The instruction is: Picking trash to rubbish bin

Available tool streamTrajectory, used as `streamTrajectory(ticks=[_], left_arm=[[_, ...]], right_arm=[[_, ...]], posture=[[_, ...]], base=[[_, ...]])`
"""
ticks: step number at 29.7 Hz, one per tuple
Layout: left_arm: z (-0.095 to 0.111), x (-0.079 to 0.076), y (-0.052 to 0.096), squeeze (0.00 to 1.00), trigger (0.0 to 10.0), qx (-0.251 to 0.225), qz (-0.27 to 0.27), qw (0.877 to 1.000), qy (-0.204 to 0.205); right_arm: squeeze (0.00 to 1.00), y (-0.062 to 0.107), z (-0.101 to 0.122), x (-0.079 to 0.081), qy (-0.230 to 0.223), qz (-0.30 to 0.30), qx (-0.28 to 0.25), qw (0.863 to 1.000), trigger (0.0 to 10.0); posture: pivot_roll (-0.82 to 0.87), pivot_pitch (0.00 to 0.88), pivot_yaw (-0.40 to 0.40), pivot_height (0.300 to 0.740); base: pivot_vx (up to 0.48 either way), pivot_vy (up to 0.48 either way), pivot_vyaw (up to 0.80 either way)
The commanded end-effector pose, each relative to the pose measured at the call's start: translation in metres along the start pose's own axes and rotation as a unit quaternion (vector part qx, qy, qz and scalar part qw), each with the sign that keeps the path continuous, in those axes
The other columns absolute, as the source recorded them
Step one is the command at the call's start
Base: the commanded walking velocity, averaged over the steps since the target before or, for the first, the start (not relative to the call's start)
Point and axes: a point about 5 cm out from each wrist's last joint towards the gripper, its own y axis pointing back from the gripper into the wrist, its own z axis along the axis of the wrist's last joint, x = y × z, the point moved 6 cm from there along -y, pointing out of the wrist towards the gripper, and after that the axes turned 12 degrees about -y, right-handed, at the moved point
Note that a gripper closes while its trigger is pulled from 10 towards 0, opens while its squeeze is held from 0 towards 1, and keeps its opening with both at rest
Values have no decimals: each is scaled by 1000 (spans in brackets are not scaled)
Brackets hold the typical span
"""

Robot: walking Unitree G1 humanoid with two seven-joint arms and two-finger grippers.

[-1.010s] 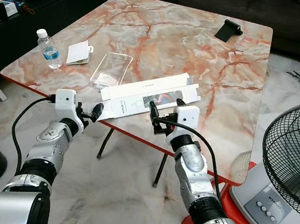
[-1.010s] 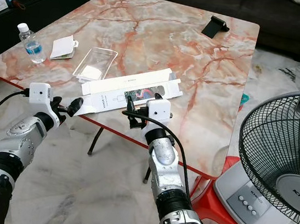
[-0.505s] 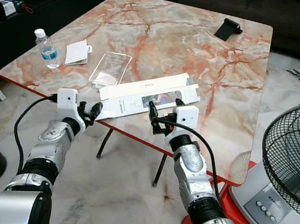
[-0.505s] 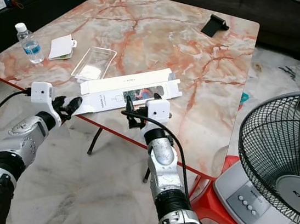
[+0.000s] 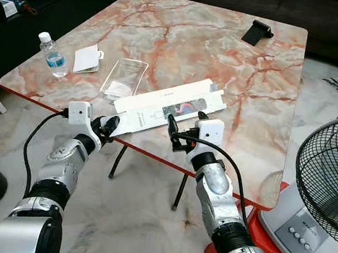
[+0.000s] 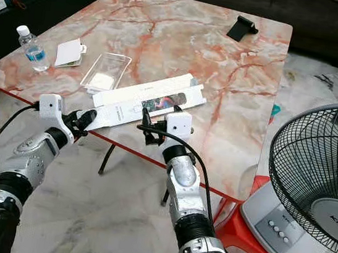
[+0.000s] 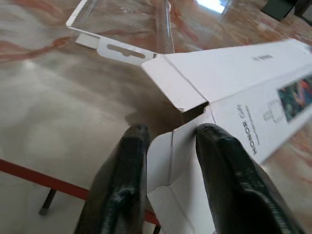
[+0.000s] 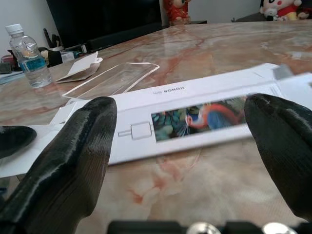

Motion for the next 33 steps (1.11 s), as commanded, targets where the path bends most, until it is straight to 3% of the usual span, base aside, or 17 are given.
streamTrajectory(ticks=[1, 17, 18, 20, 21, 23, 24, 25, 26, 27, 31, 33], left_arm=[[0, 0, 2, 0, 0, -6, -4, 1000, 9], [4, -7, 3, 0, 0, -14, -20, 1000, 4], [5, -10, 2, 0, 0, -16, -16, 999, -29], [6, -13, 1, 0, 0, -18, -16, 998, -51], [8, -24, -1, 0, 0, -23, -27, 996, -83], [10, -32, -1, 0, 0, -27, -36, 993, -105], [13, -49, -3, 0, 0, -33, -58, 983, -169], [13, -56, -3, 0, 78, -35, -65, 977, -201], [13, -56, -3, 0, 78, -35, -65, 977, -201], [15, -66, -3, 0, 10000, -42, -73, 970, -230], [26, -70, -3, 0, 10000, -71, -47, 963, -255], [33, -58, -2, 0, 10000, -88, 6, 960, -267]], right_arm=[[0, -1, 2, 3, -3, 1, -4, 1000, 10000], [0, 0, -1, -1, -3, -6, 3, 1000, 10000], [0, 0, -3, -2, -2, -10, 7, 1000, 10000], [0, 0, -4, -3, -3, -12, 10, 1000, 10000], [0, 0, -5, -3, -3, -14, 11, 1000, 10000], [0, 0, -5, -4, -3, -14, 11, 1000, 10000], [0, 1, -5, -4, -3, -16, 12, 1000, 10000], [0, 0, -5, -4, -3, -17, 12, 1000, 10000], [0, 0, -5, -4, -3, -17, 12, 1000, 10000], [0, 1, -6, -6, -3, -21, 14, 1000, 10000], [0, 1, -6, -7, -4, -26, 13, 1000, 10000], [0, 1, -6, -9, -3, -32, 12, 999, 10000]], posture=[[113, 148, 46, 728], [114, 147, 50, 728], [114, 148, 50, 728], [114, 148, 51, 728], [114, 147, 51, 728], [114, 147, 51, 728], [114, 147, 53, 728], [114, 147, 54, 728], [114, 147, 54, 728], [114, 144, 55, 728], [114, 139, 60, 728], [116, 139, 63, 728]], base=[[0, 0, 0], [0, 0, 0], [0, 0, 0], [0, 0, 0], [0, 0, 0], [0, 0, 0], [0, 0, 0], [0, 0, 0], [0, 0, 0], [0, 0, 0], [0, 0, 0], [0, 0, 0]])
